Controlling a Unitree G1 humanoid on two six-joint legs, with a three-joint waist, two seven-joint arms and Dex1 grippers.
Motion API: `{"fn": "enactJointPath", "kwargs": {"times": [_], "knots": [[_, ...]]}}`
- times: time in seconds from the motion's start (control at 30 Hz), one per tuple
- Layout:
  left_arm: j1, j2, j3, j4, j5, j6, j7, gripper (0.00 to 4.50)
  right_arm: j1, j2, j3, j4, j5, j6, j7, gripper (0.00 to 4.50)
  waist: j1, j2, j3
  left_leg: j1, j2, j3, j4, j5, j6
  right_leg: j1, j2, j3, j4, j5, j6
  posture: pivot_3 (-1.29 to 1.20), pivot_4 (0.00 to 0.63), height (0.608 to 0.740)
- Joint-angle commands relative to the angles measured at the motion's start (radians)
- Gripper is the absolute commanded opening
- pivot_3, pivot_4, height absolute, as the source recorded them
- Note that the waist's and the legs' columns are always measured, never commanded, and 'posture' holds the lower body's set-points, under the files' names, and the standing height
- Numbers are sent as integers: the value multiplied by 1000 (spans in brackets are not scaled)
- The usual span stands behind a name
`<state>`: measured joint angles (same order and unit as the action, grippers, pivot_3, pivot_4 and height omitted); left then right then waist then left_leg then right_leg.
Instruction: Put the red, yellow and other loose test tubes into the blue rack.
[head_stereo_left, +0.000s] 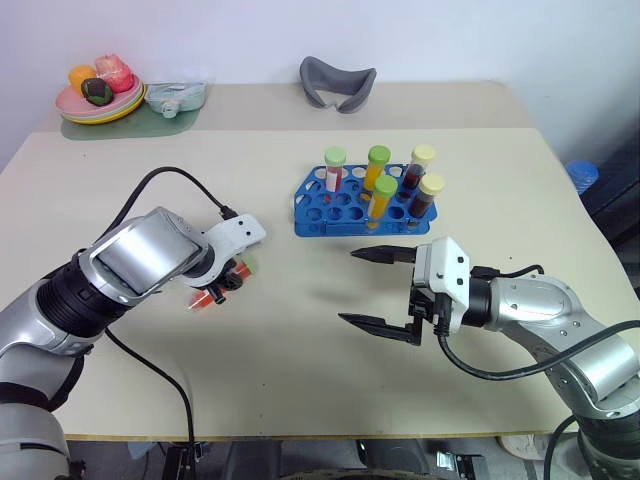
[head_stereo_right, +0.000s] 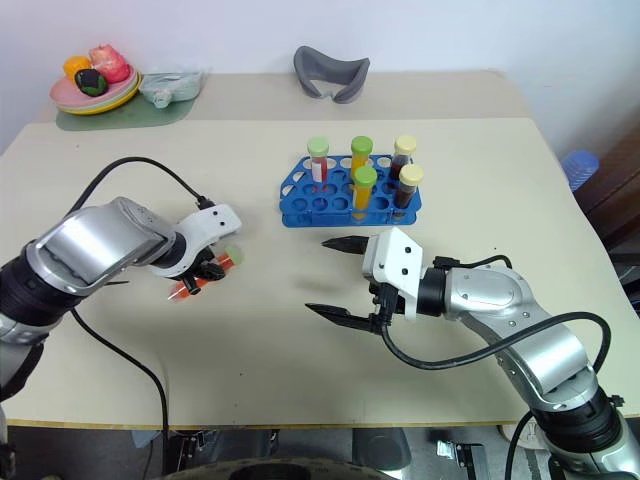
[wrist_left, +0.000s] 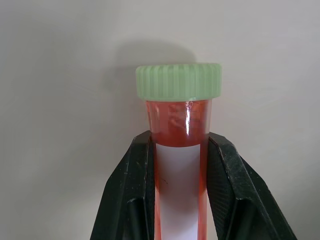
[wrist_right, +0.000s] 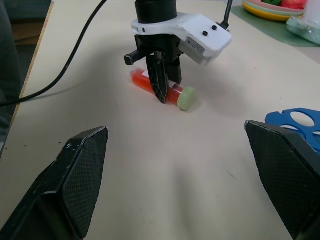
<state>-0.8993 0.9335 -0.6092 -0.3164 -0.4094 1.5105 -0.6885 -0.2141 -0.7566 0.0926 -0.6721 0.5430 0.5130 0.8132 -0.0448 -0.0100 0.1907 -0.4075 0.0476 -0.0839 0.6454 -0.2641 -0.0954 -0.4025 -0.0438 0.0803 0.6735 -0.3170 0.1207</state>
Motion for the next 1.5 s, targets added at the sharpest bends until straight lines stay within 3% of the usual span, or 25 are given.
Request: {"fn": "enactJointPath", "kwargs": {"times": [0.03, 0.1, 0.17, 0.23, 0.4, 0.5, 0.7, 0.93, 1.5], "knots": [[25, -31, 227, -48, -8, -136, 18, 786, 17, 15, -40, -30, 14, 6, -28, 4500, 1, 0, 0, 0, 0, 0, 0, 0, 0, 0, 0, 0, 0, 0, 0, 0, 150, 740], [64, -100, 383, -90, -41, -248, 26, 786, 42, 32, -68, -21, 25, 24, -67, 4500, 6, -1, 1, -1, 0, 0, 1, 0, 0, 0, 0, -1, 0, 0, 0, 0, 150, 740], [111, -243, 540, -139, -73, -394, 80, 786, 85, 56, -80, 16, -20, 31, -130, 4500, 15, -1, 0, -2, 0, 0, 2, 0, 0, 0, -1, -1, -1, 0, 0, 0, 150, 740], [152, -326, 595, -165, -65, -474, 123, 786, 117, 84, -92, 35, -41, 41, -184, 4500, 23, -2, 0, -2, 0, 0, 2, 0, 0, 2, -2, -2, -3, 0, 0, 0, 150, 740], [267, -564, 546, -134, 28, -782, 223, 786, 179, 228, -184, 39, 66, 78, -293, 4500, 26, 0, -1, 1, 0, 1, 2, 0, 0, 4, -1, -1, -3, 0, 0, 0, 150, 740], [280, -697, 522, -10, 137, -1015, 326, 786, 214, 241, -199, 29, 74, 87, -303, 4500, 32, 0, -1, 1, -1, 1, 3, -1, 1, 5, -2, -1, -4, 0, 1, 0, 150, 740], [267, -842, 472, 286, 282, -1422, 390, 786, 253, 230, -195, 33, 50, 75, -301, 4500, 29, 1, -2, 1, -1, 1, 2, -1, 2, 5, -2, -1, -5, 0, 1, 0, 150, 740], [280, -898, 435, 451, 306, -1559, 333, 786, 260, 237, -200, 31, 50, 72, -313, 4500, 27, 1, -2, 1, -1, 1, 2, -1, 2, 5, -1, -1, -5, 0, 1, 0, 150, 740], [301, -929, 436, 560, 329, -1615, 311, 786, 252, 237, -205, 38, 62, 73, -311, 4500, 29, 1, -2, 1, -1, 1, 2, -1, 2, 6, -1, -1, -5, 0, 1, 0, 150, 740]]}}
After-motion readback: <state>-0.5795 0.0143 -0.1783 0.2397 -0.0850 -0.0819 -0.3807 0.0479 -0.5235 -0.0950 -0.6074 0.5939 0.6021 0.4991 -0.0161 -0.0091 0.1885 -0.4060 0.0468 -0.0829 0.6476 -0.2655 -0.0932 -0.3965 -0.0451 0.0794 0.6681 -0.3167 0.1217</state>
